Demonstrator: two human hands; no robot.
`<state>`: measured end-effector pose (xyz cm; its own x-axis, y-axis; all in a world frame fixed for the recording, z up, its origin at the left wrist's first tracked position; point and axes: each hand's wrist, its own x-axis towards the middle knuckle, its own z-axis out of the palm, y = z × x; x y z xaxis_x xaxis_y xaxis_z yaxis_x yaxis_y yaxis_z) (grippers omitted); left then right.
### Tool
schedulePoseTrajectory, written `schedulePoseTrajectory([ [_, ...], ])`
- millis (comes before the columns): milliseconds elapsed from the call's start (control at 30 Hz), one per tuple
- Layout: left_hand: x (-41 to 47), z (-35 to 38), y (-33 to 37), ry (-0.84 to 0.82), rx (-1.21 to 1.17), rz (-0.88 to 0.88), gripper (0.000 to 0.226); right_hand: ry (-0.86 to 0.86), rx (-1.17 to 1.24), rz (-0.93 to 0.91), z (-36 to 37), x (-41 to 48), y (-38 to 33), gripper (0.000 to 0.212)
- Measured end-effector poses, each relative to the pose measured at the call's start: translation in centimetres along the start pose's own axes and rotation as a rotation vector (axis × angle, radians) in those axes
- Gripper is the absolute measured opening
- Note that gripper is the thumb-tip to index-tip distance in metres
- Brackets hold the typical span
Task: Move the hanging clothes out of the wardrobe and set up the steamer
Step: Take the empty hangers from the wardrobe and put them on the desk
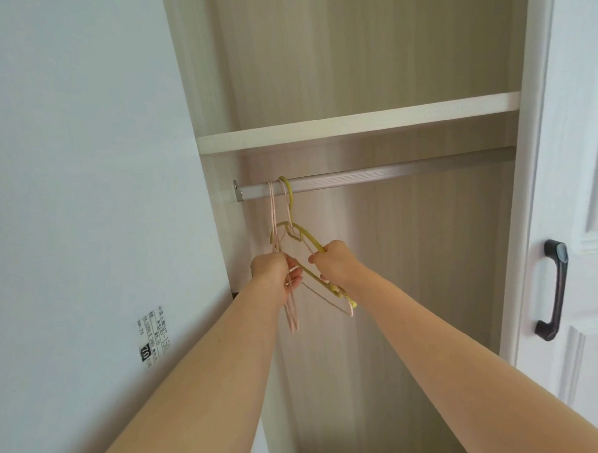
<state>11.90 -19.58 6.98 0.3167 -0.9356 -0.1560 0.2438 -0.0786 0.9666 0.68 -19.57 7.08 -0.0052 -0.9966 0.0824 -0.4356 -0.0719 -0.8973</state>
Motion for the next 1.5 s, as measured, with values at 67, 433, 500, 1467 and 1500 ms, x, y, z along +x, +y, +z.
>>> schedulePoseTrajectory([
  [67,-0.1,0.0,0.0,-0.023,-0.079,-0.028,0.014,0.001,0.011,0.008,-0.3,-0.4,-0.2,0.026],
  [433,-2.8,0.7,2.4,-0.072,-0.262,-0.064,0.030,0.111,0.098,-0.022,-1.1,-1.6,-2.1,0.026],
  [500,-3.6,0.7,3.0,-0.078,-0.262,-0.062,0.029,0.146,0.110,-0.031,-1.6,-2.3,-2.5,0.025],
  [1467,-31.3,-13.7,-18.3,-0.247,-0.023,-0.201,0.019,0.340,0.022,0.291,3.0,-40.7,10.3,0.019],
  [1500,-32.3,-14.6,-18.7,-0.262,-0.015,-0.210,0.019,0.348,0.013,0.300,3.7,-42.3,10.5,0.021],
])
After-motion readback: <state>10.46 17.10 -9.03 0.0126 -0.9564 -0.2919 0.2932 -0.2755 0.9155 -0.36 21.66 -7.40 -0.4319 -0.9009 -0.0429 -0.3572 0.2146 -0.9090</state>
